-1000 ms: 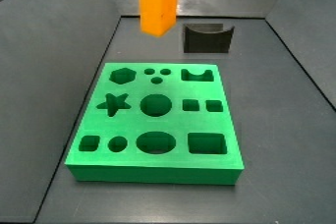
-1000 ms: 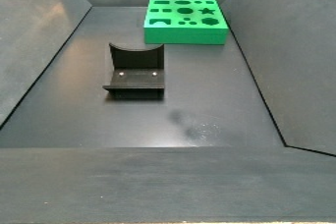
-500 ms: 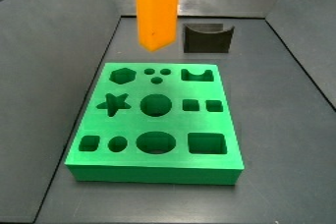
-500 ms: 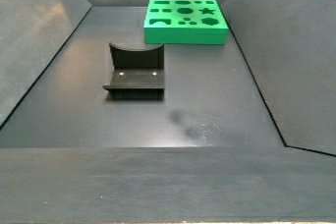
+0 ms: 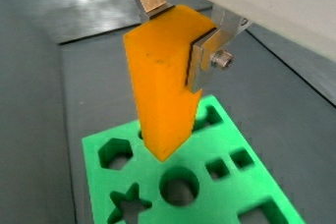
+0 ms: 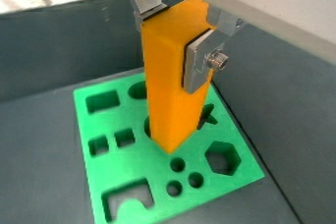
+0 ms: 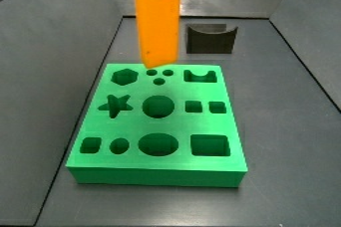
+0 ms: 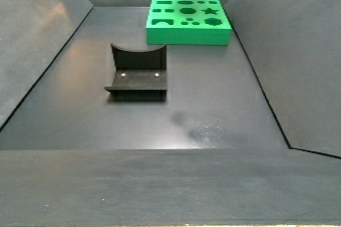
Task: Pick up the rectangle object. Move up. Move to above the board. Insert the rectangle object.
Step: Insert the rectangle object.
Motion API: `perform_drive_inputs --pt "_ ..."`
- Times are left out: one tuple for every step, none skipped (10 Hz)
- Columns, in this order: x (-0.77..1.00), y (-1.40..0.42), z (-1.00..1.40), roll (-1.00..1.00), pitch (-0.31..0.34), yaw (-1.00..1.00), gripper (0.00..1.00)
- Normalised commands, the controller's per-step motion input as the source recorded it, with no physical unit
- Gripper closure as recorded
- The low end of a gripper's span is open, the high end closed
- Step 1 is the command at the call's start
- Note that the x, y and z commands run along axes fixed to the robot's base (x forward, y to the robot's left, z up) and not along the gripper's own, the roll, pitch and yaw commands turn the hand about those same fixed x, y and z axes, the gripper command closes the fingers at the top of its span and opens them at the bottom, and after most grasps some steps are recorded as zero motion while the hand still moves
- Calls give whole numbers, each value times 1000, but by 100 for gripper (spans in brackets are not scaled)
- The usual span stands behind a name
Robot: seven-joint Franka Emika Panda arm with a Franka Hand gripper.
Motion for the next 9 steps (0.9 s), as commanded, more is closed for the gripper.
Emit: perform_drive_inputs --pt "177 -523 -154 0 0 -594 100" --pt "314 -603 -146 0 0 -446 100" --pt "309 -651 -146 0 0 -420 100" --pt "306 -680 -146 0 0 -403 100" --pt "300 -680 -143 0 0 -409 100" --pt "289 -677 -100 0 0 -414 100" --pt "283 -320 0 0 0 -363 100" --pt "0 0 -34 0 0 0 100" --pt "137 -346 -220 189 -3 -706 100"
